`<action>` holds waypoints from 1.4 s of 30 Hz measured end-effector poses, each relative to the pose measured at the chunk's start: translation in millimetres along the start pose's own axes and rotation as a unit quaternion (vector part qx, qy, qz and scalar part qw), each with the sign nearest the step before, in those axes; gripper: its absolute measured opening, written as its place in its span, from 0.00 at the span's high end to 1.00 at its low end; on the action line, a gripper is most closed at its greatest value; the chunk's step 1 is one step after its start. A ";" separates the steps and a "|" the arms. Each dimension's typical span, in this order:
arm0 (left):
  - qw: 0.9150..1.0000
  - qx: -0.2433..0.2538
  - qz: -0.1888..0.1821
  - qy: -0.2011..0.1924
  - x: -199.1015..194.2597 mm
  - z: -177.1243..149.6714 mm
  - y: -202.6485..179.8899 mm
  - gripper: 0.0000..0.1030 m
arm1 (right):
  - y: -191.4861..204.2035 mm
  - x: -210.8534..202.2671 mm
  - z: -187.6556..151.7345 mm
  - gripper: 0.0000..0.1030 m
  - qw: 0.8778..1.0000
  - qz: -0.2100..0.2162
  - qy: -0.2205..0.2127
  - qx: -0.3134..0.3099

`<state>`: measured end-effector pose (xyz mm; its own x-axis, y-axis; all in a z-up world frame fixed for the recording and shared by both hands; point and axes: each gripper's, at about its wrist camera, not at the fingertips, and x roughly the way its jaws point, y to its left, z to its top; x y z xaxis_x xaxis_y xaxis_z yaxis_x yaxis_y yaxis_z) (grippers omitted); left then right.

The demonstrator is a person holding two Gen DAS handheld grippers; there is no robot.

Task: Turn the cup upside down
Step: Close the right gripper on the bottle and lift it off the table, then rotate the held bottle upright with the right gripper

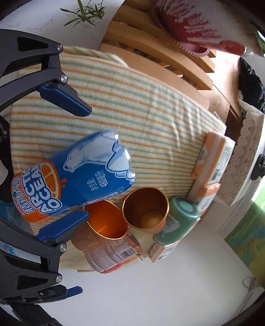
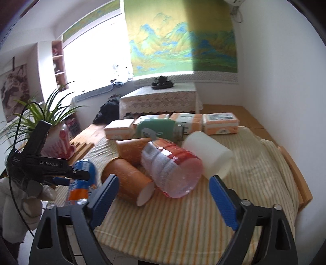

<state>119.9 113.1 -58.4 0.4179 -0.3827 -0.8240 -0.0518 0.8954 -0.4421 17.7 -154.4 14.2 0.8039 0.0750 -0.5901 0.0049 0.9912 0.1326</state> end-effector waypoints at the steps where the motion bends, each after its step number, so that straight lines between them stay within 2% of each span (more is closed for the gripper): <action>1: 1.000 0.008 0.003 -0.007 -6.5 -2.0 1.4 0.05 | 5.3 2.5 5.6 0.13 1.000 0.007 0.005 -0.008; 6: 0.996 0.052 0.042 -0.058 -42.1 -22.9 8.4 0.05 | 38.5 22.2 26.4 0.13 0.996 0.062 0.043 -0.045; 12: 0.986 0.082 0.094 -0.114 -73.3 -64.9 22.7 0.05 | 85.7 59.8 41.3 0.13 0.981 0.117 0.118 -0.100; 14: 0.984 0.081 0.102 -0.124 -79.7 -76.1 28.8 0.05 | 99.8 73.5 44.1 0.13 0.974 0.128 0.147 -0.115; 17: 0.986 0.076 0.091 -0.120 -82.4 -86.0 36.1 0.05 | 120.9 97.9 46.3 0.13 0.961 0.143 0.193 -0.134; 21: 0.987 0.073 0.084 -0.112 -77.0 -90.5 41.4 0.05 | 147.1 122.3 44.6 0.13 0.945 0.136 0.244 -0.171; 23: 0.988 0.073 0.083 -0.107 -72.4 -90.3 41.5 0.05 | 155.6 130.4 41.8 0.18 0.936 0.130 0.263 -0.192; 28: 0.989 0.073 0.080 -0.104 -65.9 -91.6 42.7 0.05 | 165.2 149.6 33.5 0.22 0.925 0.103 0.295 -0.216; 30: 0.989 0.073 0.079 -0.102 -63.9 -92.2 42.5 0.05 | 165.1 154.4 30.0 0.28 0.921 0.100 0.306 -0.220; 31: 0.989 0.072 0.079 -0.102 -63.4 -91.9 42.9 0.05 | 164.6 156.0 28.5 0.36 0.919 0.098 0.312 -0.220; 32: 0.989 0.072 0.079 -0.103 -63.3 -91.8 43.3 0.05 | 164.9 159.0 27.2 0.39 0.919 0.094 0.314 -0.221; 38: 0.988 0.073 0.081 -0.107 -64.3 -91.2 42.5 0.05 | 155.2 154.2 31.3 0.40 0.929 0.113 0.303 -0.180; 42: 0.988 0.076 0.079 -0.109 -65.8 -92.6 40.1 0.05 | 140.0 122.7 35.8 0.40 0.943 0.145 0.262 -0.141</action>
<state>6.3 153.2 -54.7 0.6012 -0.1920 -0.7757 -0.0017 0.9704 -0.2415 138.3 -10.4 -11.2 0.3413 0.3183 -0.8844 -0.3879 0.9047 0.1759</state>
